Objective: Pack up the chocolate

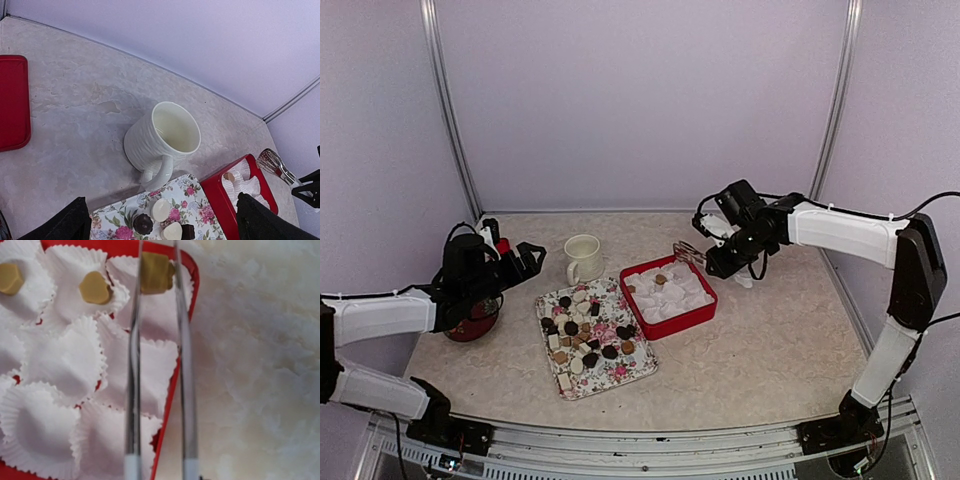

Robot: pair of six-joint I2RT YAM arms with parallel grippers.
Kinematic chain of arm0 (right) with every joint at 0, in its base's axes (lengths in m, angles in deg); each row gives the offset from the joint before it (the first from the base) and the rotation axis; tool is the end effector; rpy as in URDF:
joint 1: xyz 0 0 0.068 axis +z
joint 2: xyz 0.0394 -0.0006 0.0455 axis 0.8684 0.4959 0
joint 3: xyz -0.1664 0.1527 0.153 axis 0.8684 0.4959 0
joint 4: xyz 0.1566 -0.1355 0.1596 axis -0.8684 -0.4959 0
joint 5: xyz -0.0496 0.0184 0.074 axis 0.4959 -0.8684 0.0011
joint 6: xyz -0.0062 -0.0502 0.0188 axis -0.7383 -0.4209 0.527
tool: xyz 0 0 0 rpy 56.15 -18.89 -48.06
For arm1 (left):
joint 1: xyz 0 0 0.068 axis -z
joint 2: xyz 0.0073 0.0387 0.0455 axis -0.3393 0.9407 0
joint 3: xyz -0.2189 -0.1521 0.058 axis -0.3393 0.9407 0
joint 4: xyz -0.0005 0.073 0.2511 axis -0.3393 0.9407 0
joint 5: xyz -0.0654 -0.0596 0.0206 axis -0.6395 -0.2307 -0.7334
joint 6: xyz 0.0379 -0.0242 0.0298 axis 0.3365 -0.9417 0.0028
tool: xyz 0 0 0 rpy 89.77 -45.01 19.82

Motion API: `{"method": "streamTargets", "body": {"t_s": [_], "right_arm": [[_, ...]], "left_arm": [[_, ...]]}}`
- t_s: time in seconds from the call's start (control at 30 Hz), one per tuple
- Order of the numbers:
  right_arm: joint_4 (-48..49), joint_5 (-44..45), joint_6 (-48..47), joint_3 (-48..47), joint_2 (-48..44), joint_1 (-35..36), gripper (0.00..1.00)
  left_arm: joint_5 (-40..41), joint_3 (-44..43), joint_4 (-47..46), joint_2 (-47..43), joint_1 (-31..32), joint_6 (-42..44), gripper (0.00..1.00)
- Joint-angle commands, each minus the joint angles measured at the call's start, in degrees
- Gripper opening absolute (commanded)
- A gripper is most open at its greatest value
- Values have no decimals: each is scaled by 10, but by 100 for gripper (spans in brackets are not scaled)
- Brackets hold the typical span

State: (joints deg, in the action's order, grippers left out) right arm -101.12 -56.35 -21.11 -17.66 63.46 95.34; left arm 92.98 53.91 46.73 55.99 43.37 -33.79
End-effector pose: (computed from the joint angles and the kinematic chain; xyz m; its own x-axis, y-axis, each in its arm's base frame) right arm 0.3046 0.2124 0.2537 -0.6970 -0.4635 -0.5472 -0.5453 0.8381 -0.0154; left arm 0.2347 -0.1000 0.2146 -0.4528 -0.4421 -0.7743 0.1041 0.8363 -0.5384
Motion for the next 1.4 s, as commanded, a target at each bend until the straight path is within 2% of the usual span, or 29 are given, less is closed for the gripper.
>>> {"method": "streamTargets", "body": {"t_s": [0.0,0.2,0.6,1.37], "right_arm": [[29,-3,-9,1,16,-5,24],[33,-3,-14,0,31,-7,25],[30,-4,-17,-3,30,-8,36],[9,-73,-29,-22,-63,-7,36]], "left_arm": [[-3,-9,-13,7,-5,7,99],[-4,-8,-15,11,-6,7,99],[-9,-13,-19,17,-8,6,99],[-32,-37,5,14,-8,25,99]]}}
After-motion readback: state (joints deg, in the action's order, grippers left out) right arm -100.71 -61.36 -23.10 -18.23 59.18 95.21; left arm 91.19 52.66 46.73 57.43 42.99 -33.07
